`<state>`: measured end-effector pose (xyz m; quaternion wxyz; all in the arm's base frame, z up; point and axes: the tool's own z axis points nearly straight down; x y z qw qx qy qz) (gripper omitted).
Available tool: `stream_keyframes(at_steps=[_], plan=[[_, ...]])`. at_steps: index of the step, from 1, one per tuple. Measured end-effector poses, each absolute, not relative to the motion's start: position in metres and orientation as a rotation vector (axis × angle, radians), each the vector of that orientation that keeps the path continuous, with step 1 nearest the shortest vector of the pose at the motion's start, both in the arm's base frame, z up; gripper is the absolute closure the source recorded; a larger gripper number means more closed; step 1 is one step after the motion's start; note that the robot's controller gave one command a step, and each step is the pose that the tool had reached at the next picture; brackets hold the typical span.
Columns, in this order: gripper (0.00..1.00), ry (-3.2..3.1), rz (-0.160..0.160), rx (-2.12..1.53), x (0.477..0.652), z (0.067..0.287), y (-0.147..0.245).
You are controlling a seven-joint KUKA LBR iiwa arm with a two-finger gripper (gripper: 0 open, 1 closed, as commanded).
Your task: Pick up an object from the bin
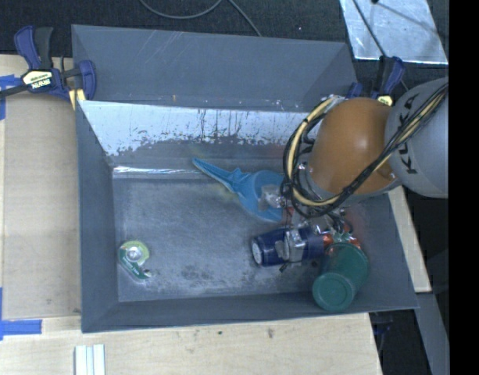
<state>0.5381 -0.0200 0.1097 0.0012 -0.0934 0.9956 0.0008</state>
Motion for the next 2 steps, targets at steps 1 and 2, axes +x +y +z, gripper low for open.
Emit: stream_keyframes(at_steps=[1, 2], plan=[[0.0, 3.126, 0.001, -0.146, 0.533, 0.099, -0.024], [1.0, 3.13, 0.003, 0.114, 0.499, 0.073, -0.014]])
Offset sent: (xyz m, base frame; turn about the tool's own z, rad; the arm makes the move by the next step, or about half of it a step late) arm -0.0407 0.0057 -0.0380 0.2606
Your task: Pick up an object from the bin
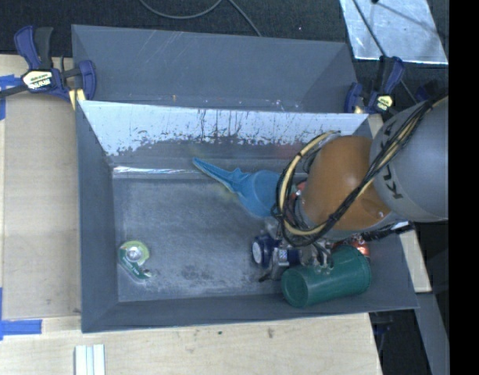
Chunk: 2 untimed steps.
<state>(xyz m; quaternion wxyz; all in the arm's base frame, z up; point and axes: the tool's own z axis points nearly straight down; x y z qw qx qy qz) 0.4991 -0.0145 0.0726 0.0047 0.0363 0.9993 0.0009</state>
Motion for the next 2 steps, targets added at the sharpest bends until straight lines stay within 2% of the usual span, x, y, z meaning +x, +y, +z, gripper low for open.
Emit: stream_keyframes(at_steps=[1, 2], plan=[[1.0, 3.13, 0.003, 0.114, 0.499, 0.073, -0.014], [1.0, 3.121, 0.001, -0.238, 0.498, 0.071, -0.04]])
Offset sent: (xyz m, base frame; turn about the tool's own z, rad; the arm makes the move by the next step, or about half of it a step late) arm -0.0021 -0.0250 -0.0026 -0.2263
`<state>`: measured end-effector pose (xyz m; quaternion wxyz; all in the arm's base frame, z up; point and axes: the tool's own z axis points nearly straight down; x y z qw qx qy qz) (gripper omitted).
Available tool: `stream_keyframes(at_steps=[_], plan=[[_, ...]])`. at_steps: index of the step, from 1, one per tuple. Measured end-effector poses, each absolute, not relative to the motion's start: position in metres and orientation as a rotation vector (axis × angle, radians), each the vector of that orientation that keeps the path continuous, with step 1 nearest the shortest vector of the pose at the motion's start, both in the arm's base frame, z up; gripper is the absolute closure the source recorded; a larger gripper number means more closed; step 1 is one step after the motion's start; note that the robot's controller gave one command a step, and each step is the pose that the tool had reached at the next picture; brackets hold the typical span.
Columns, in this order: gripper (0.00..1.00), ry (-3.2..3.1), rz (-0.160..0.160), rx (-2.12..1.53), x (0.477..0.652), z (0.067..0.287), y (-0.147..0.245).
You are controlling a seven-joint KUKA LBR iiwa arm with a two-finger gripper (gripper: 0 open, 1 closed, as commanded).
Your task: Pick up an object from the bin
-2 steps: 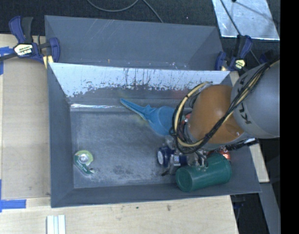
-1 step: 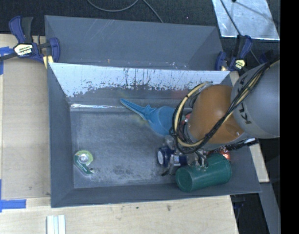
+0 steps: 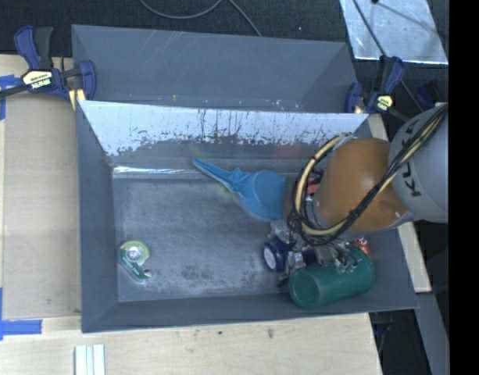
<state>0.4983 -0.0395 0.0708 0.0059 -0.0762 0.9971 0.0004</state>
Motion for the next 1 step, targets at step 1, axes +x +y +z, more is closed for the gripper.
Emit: stream_keyframes(at_steps=[1], plan=[[1.0, 3.121, 0.001, -0.238, 0.4983, 0.0708, -0.0395]])
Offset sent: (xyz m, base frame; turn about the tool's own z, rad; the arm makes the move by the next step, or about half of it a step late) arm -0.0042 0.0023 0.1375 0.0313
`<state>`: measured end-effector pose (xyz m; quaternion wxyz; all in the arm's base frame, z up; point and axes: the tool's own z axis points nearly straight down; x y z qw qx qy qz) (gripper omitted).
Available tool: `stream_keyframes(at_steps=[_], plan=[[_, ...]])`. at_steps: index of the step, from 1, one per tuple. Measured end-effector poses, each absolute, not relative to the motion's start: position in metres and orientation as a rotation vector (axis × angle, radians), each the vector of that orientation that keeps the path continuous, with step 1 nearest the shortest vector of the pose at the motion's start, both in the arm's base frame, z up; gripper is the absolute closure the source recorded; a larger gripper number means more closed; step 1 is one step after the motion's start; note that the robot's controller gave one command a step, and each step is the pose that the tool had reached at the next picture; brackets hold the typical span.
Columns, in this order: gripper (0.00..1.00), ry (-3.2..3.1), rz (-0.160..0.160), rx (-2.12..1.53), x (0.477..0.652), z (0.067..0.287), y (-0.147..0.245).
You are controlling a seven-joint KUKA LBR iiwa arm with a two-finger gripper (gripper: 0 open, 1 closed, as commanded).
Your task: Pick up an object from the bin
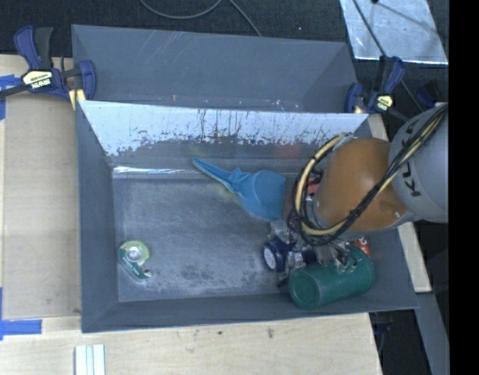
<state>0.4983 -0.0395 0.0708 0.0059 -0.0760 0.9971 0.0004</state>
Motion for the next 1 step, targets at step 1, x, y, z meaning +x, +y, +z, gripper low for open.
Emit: stream_keyframes(at_steps=[1], plan=[[1.0, 3.122, 0.001, -0.189, 0.4949, 0.2083, -0.0374]])
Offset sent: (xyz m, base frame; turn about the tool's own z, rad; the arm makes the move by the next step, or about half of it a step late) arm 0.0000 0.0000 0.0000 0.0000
